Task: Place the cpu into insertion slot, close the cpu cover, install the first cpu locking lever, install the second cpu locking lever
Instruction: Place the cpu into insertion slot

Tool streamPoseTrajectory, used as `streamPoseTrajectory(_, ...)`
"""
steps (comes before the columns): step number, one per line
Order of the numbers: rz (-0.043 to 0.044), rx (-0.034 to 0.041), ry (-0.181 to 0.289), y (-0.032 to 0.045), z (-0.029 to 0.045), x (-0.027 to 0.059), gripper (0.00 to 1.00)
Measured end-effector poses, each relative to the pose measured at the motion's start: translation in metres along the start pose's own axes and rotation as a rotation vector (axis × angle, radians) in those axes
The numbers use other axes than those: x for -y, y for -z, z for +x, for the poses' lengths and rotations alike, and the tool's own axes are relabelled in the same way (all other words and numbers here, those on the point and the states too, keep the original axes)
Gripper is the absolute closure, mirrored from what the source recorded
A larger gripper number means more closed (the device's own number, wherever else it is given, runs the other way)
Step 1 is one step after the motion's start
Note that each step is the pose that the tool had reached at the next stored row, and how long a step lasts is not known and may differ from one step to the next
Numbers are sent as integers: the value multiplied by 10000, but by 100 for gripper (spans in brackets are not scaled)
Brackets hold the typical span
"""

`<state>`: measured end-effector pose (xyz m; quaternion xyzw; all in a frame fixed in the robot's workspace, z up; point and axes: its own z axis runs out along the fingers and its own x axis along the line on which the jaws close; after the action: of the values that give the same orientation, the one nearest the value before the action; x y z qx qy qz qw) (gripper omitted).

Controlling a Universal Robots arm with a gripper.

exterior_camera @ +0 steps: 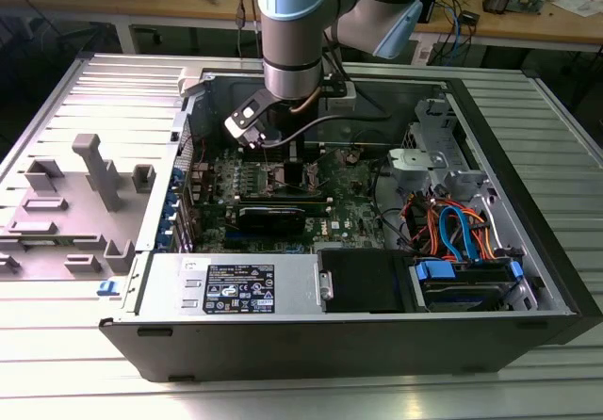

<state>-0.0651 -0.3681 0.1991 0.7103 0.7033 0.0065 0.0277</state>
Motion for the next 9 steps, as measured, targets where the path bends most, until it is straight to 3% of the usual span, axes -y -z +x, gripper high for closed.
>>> streamPoseTrajectory(5,-1,-6,0,9,-9,20,38)
streamPoseTrajectory(7,-1,-9,2,11,-17,68,38)
streamPoseTrajectory(9,-1,-11,2,6,9,68,38)
